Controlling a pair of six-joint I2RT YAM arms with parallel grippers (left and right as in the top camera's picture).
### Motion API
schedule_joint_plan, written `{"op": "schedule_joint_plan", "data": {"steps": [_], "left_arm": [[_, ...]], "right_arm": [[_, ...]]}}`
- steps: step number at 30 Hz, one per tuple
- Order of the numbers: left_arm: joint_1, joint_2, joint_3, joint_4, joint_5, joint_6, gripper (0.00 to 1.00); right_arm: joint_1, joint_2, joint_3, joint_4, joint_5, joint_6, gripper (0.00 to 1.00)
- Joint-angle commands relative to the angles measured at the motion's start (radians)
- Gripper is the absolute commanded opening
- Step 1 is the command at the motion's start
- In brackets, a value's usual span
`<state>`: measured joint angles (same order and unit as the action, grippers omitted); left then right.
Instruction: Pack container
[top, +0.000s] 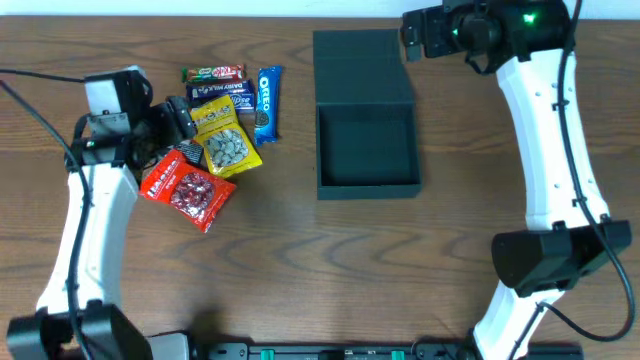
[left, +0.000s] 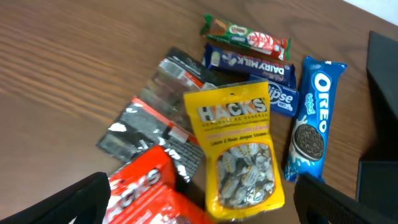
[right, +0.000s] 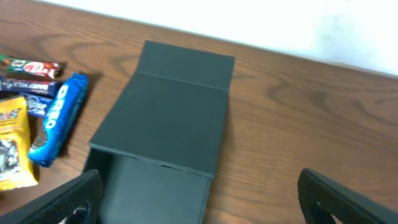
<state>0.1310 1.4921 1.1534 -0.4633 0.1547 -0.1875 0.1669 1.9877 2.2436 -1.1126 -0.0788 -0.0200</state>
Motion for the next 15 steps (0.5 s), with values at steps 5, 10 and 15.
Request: {"op": "schedule_joint_plan", "data": {"steps": [5, 10, 15], "left_arm": [[0.0, 0.081, 0.016, 0.006, 0.105, 0.053, 0.96], [-0.058, 0.153, 0.016, 0.009, 0.065, 0.053, 0.95], [-0.154, 0.238, 0.016, 0.043, -0.06, 0.072, 0.95]], "right_arm": [[-0.018, -0.023, -0.002, -0.003, -0.004, -0.016, 0.99], [-0.018, -0.022, -0.006, 0.004, -0.004, -0.016, 0.99], [-0.018, -0.022, -0.007, 0.011, -0.003, -0.02, 0.99]]}}
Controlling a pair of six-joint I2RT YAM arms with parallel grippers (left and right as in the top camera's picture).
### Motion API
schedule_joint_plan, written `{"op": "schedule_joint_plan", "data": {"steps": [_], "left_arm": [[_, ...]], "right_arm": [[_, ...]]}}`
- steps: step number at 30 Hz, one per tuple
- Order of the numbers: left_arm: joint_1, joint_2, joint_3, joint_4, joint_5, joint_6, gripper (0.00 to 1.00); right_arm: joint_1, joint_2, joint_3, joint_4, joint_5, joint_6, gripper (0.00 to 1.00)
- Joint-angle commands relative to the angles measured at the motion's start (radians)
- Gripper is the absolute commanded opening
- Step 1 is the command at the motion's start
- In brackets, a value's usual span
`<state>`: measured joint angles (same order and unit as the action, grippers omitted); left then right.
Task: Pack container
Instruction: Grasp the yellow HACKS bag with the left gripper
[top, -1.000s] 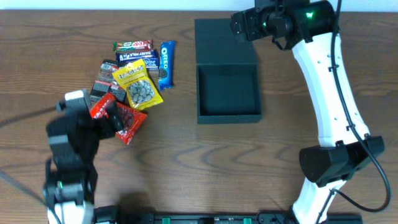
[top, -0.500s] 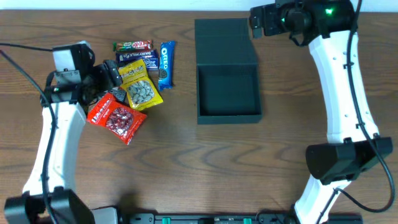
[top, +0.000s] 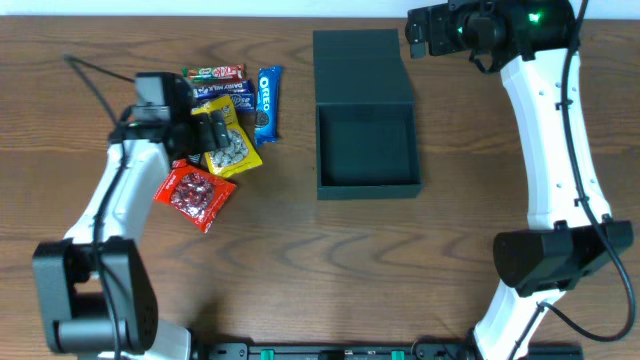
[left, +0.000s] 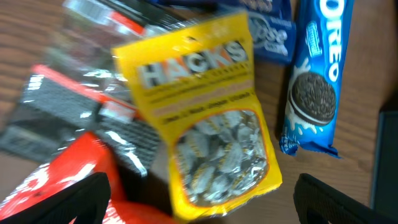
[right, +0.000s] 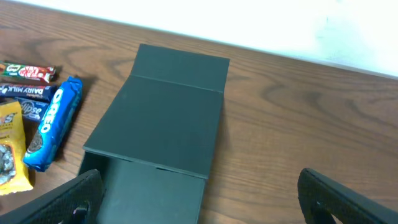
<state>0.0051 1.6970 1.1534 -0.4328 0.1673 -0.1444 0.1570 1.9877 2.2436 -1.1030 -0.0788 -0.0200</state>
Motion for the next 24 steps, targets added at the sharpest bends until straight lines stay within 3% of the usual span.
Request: {"op": "schedule_joint_plan", "data": {"steps": [1, 13, 16, 19, 24], "left_arm": [[-0.034, 0.049, 0.016, 0.027, -0.075, 0.029, 0.95], [-0.037, 0.173, 0.016, 0.117, -0.101, 0.012, 0.95], [-0.037, 0.195, 0.016, 0.12, -0.104, -0.021, 1.0], [-0.037, 0.196, 0.016, 0.128, -0.104, -0.021, 0.82], [-0.037, 0.207, 0.016, 0.127, -0.104, -0.041, 0.61]], "right_arm": [[-0.008, -0.022, -0.007, 0.002, -0.003, -0.022, 0.99], [-0.008, -0.022, -0.007, 0.0, -0.003, -0.023, 0.99], [-0.008, -0.022, -0.008, 0.0, -0.003, -0.023, 0.99], [-0.008, -0.022, -0.007, 0.0, -0.003, -0.023, 0.99], [-0.008, -0.022, -0.008, 0.0, -0.003, -0.023, 0.99]]}}
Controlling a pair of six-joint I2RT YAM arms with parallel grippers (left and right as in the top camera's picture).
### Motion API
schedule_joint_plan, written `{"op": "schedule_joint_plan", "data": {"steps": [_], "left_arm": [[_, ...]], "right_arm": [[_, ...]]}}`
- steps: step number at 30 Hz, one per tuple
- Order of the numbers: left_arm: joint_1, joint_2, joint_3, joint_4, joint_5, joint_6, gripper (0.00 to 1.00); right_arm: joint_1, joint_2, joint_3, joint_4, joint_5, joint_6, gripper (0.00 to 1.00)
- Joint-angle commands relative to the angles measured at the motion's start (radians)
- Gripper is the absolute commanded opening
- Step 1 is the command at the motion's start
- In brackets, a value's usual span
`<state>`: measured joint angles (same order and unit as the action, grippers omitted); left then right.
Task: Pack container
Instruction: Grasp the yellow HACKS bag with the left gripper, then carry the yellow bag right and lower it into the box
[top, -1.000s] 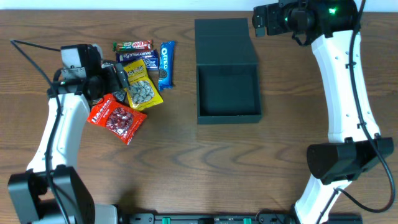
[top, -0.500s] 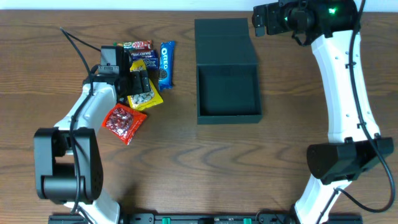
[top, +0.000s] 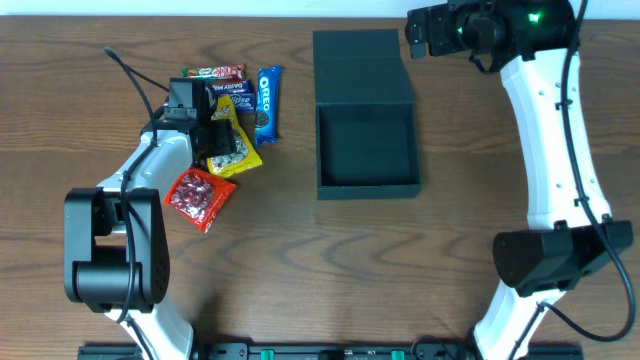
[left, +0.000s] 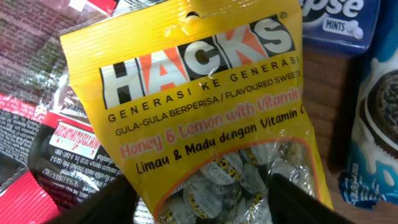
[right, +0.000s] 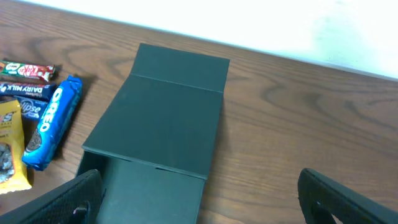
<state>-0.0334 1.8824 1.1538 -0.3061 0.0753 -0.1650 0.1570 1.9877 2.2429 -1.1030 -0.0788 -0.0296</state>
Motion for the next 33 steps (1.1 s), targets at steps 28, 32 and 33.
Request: {"op": "schedule_joint_plan", "data": {"steps": [28, 32, 33], "left_arm": [[-0.003, 0.063, 0.381, -0.311, -0.037, -0.04, 0.06], [-0.034, 0.051, 0.504, -0.387, -0.069, -0.017, 0.06], [-0.047, 0.045, 0.526, -0.39, -0.069, -0.01, 0.06]], "right_arm": [[-0.008, -0.022, -0.006, 0.037, 0.06, -0.013, 0.99], [-0.019, -0.024, -0.006, 0.037, 0.087, -0.013, 0.99], [-0.025, -0.026, -0.006, 0.037, 0.089, -0.013, 0.99]]}}
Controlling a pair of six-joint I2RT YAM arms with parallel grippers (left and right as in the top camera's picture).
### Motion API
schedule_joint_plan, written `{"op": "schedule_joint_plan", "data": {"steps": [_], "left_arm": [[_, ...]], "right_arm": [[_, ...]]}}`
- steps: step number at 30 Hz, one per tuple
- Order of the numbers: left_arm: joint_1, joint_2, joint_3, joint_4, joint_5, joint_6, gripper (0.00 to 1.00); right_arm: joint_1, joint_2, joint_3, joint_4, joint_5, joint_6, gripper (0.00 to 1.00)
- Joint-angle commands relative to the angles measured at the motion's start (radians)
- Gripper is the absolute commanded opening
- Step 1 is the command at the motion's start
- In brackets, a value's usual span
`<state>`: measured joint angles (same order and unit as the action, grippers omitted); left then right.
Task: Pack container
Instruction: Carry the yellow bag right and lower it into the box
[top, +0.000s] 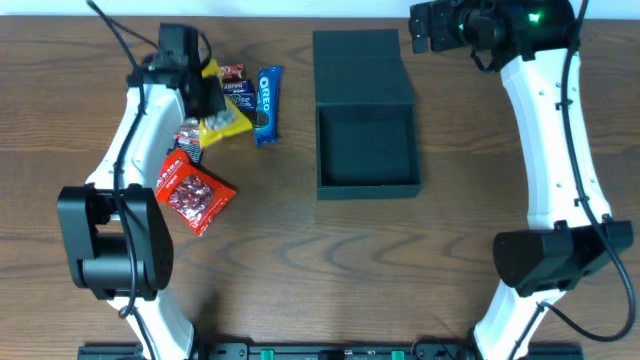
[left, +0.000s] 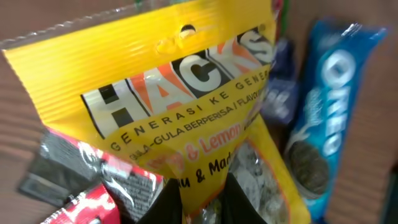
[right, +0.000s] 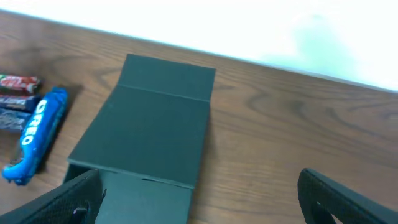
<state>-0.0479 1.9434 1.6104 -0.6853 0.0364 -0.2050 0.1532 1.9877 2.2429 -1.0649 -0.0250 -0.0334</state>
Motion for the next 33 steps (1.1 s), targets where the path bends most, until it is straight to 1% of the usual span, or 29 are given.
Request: {"op": "schedule_joint_plan", "data": {"steps": [1, 4, 7, 10, 12, 16, 18, 22, 27, 30, 33], "left_arm": [[-0.051, -0.021, 0.093, -0.013, -0.033, 0.04, 0.06], [-0.119, -0.03, 0.144, -0.015, -0.045, 0.057, 0.06], [-0.203, -0.031, 0.164, -0.018, -0.033, 0.043, 0.06], [-0.281, -0.031, 0.164, -0.032, 0.051, -0.01, 0.06], [-0.336, -0.031, 0.164, -0.033, 0.088, -0.02, 0.06], [-0.432, -0.031, 0.163, -0.041, 0.087, -0.018, 0.06], [-0.472, -0.03, 0.153, -0.048, 0.082, 0.007, 0.06], [-0.516, -0.014, 0.109, -0.04, 0.067, 0.006, 0.06], [-0.523, 0.02, 0.101, -0.021, 0.126, 0.004, 0.06], [-0.523, 0.039, 0.101, -0.025, 0.129, -0.03, 0.06], [-0.524, 0.068, 0.1, -0.034, 0.169, -0.065, 0.06]], "right_arm": [[-0.031, -0.031, -0.006, -0.001, 0.036, -0.009, 0.99], [-0.07, -0.048, -0.006, -0.001, 0.036, -0.009, 0.99], [-0.134, -0.076, -0.006, -0.002, 0.036, -0.009, 0.99], [-0.2, -0.103, -0.006, -0.015, 0.034, -0.008, 0.99], [-0.244, -0.116, -0.006, -0.029, 0.015, -0.008, 0.99], [-0.315, -0.122, -0.006, -0.045, -0.038, -0.008, 0.99], [-0.338, -0.121, -0.006, -0.05, -0.067, -0.008, 0.99], [-0.368, -0.121, -0.006, -0.051, -0.092, -0.008, 0.99], [-0.377, -0.121, -0.006, -0.053, -0.093, -0.008, 0.99], [-0.377, -0.121, -0.006, -0.054, -0.097, -0.008, 0.99], [-0.377, -0.121, -0.006, -0.054, -0.104, -0.008, 0.99]]}}
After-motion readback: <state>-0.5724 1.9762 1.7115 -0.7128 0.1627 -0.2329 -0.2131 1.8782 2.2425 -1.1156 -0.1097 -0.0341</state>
